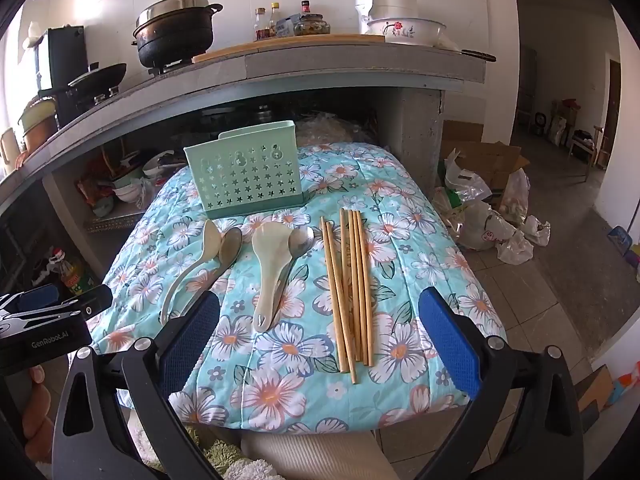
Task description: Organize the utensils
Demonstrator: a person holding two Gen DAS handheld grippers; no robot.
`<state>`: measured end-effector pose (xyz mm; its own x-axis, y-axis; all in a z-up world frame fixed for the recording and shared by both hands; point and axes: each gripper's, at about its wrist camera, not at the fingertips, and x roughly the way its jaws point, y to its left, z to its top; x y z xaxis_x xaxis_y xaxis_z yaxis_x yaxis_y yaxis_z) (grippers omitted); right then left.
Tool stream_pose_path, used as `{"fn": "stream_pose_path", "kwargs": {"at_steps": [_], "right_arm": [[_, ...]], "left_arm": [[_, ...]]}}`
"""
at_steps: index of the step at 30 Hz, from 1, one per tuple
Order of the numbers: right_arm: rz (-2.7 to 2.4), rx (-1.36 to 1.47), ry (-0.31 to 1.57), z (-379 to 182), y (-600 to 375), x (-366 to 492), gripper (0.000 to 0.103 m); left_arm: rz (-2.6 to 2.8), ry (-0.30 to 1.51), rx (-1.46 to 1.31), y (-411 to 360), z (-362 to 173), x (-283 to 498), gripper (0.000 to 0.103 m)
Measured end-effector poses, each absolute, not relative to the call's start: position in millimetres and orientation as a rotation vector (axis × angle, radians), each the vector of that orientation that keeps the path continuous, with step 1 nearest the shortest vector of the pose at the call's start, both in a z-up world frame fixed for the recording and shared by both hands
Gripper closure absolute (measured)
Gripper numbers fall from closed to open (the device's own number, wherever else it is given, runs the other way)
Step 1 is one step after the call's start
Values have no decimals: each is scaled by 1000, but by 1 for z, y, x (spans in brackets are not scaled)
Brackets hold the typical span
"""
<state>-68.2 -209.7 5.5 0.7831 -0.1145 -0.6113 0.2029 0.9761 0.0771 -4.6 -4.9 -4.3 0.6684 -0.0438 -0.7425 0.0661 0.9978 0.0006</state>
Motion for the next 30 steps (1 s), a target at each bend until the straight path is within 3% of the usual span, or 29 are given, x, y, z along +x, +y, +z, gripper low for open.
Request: {"fn": "stream_pose_path", "kwargs": {"at_steps": [30], "right_arm": [[-174, 142, 647, 6, -211, -68, 6]], "left_arm": [[-68, 837, 30, -6, -6, -6, 8]]}}
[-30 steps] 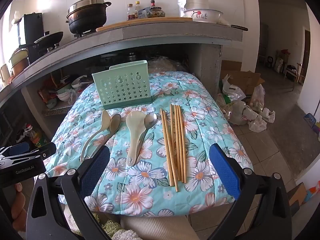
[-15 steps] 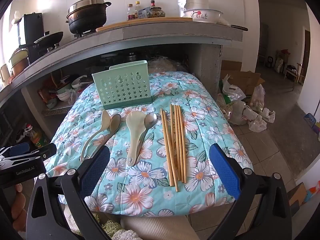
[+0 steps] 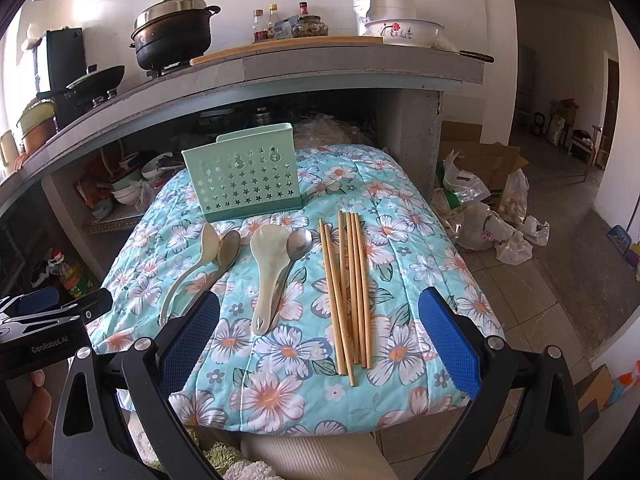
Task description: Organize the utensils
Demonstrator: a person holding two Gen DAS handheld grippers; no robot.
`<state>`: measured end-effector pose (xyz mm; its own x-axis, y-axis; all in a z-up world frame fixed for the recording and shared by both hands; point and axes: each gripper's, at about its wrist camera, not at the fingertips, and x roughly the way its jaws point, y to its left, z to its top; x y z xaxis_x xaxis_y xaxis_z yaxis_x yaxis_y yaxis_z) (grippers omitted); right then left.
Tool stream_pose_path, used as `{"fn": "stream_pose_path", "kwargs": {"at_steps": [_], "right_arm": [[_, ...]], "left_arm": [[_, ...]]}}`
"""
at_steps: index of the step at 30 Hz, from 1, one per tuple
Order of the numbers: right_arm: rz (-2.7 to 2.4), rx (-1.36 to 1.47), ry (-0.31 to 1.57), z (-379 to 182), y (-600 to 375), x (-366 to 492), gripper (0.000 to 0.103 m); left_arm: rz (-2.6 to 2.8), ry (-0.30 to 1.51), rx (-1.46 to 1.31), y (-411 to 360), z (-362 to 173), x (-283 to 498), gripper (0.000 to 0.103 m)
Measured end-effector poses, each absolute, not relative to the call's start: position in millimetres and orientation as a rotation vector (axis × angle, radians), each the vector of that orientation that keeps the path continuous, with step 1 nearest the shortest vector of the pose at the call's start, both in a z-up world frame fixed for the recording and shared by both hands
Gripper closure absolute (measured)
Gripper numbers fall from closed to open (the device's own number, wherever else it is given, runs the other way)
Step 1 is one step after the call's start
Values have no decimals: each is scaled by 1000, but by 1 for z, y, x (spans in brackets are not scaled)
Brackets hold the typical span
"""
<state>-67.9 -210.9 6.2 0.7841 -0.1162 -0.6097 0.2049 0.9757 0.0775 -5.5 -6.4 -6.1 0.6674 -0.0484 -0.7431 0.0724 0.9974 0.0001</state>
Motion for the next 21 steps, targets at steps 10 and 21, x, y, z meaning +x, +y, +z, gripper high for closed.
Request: {"fn": "stream_pose_path", "kwargs": {"at_steps": [10, 21], "right_arm": [[-172, 142, 648, 6, -211, -68, 6], [-197, 73, 659, -12, -212, -43, 6]], "left_arm": [[-77, 853, 38, -14, -7, -3, 8], [-53, 917, 53, -7, -35, 20, 8]]}}
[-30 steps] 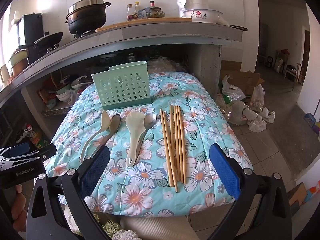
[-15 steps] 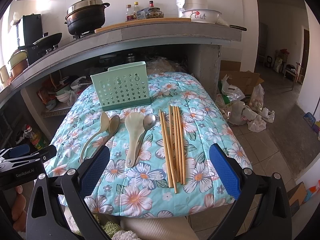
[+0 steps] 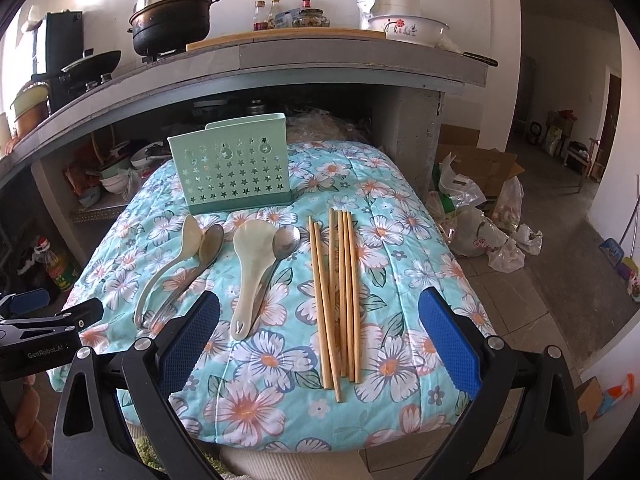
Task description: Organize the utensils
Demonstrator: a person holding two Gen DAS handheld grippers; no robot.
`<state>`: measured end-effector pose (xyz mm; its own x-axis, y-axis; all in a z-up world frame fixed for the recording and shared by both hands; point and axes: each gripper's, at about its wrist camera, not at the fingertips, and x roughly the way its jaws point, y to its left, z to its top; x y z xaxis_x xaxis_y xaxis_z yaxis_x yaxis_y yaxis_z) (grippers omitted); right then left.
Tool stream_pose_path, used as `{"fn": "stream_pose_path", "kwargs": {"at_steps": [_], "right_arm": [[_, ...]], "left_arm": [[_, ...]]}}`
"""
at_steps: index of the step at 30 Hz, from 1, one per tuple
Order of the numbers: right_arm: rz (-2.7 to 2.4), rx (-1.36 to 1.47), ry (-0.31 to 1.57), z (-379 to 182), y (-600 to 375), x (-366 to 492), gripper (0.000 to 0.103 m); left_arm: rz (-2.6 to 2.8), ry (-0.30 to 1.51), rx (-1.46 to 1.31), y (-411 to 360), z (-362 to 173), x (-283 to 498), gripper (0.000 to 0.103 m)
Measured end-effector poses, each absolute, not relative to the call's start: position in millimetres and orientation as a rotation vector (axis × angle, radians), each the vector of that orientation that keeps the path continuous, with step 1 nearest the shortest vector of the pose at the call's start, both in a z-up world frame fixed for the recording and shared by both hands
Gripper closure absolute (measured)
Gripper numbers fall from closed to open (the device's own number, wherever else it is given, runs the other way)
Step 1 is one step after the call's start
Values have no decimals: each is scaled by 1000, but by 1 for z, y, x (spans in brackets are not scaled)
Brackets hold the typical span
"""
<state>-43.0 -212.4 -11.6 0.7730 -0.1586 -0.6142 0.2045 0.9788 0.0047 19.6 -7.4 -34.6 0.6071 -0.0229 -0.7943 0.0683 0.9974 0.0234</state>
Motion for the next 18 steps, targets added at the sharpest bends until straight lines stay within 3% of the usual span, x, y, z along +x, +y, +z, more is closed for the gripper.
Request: {"fn": "stream_pose_path", "kwargs": {"at_steps": [8, 18], "right_arm": [[-178, 6, 655, -23, -207, 11, 6], [-42, 113, 664, -32, -211, 67, 6]], "left_arm": [[-44, 944, 75, 4, -47, 65, 8], [-309, 946, -106, 4, -55, 121, 8]]}}
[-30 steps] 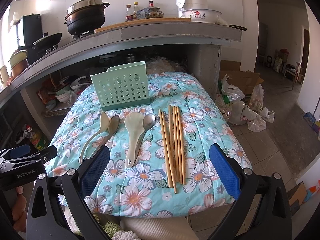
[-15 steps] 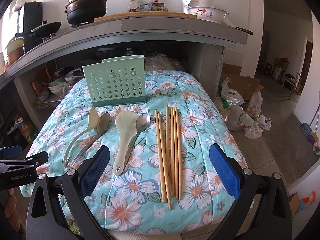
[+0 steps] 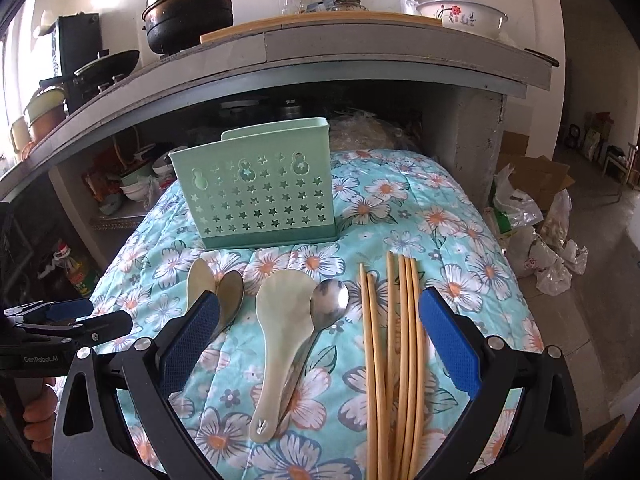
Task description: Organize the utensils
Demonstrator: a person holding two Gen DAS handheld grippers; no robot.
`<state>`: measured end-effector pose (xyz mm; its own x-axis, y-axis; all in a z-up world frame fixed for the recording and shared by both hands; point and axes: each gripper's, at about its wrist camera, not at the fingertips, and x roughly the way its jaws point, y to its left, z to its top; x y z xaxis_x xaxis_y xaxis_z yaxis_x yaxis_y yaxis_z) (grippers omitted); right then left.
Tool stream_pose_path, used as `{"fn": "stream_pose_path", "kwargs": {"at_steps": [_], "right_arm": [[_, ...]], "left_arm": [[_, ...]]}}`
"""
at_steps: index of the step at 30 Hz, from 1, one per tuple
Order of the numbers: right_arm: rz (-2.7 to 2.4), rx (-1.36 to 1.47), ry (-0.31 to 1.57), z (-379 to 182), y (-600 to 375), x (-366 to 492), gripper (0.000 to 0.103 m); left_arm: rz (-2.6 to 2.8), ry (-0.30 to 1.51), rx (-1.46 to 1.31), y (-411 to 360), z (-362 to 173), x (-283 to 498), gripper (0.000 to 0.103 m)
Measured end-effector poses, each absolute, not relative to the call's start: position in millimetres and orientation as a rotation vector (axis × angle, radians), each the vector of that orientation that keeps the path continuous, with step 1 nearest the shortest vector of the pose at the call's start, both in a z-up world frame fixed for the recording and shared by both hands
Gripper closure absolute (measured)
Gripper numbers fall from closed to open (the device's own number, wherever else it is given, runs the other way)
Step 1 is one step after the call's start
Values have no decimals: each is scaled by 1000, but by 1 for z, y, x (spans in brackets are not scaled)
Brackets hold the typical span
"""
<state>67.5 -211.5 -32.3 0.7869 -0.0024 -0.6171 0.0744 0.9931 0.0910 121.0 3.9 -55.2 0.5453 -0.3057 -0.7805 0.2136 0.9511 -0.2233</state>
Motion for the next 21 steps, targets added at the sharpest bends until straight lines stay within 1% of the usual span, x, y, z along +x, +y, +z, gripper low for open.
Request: {"fn": "stream_pose_path", "kwargs": {"at_steps": [3, 9, 14, 16, 17, 19, 20, 21], "right_arm": [[-7, 144, 707, -40, -210, 83, 6], [17, 179, 750, -49, -215, 104, 6], [18, 214, 779, -55, -225, 116, 6], [23, 216, 787, -58, -227, 119, 7], [23, 216, 790, -59, -227, 121, 8], [30, 221, 797, -60, -228, 123, 9], [31, 223, 800, -61, -228, 124, 9], [34, 224, 801, -61, -228, 125, 10]], "left_arm": [[-324, 964, -117, -3, -58, 138, 8], [-361, 930, -38, -27, -58, 167, 8], [-403, 957, -51, -41, -65, 189, 10], [-422, 976, -51, -48, -69, 197, 28], [-431, 996, -53, -51, -72, 200, 33], [-443, 1032, -67, -56, -79, 207, 47], [-445, 1049, -67, -59, -82, 209, 50], [-443, 1065, -61, -62, -85, 213, 57]]}}
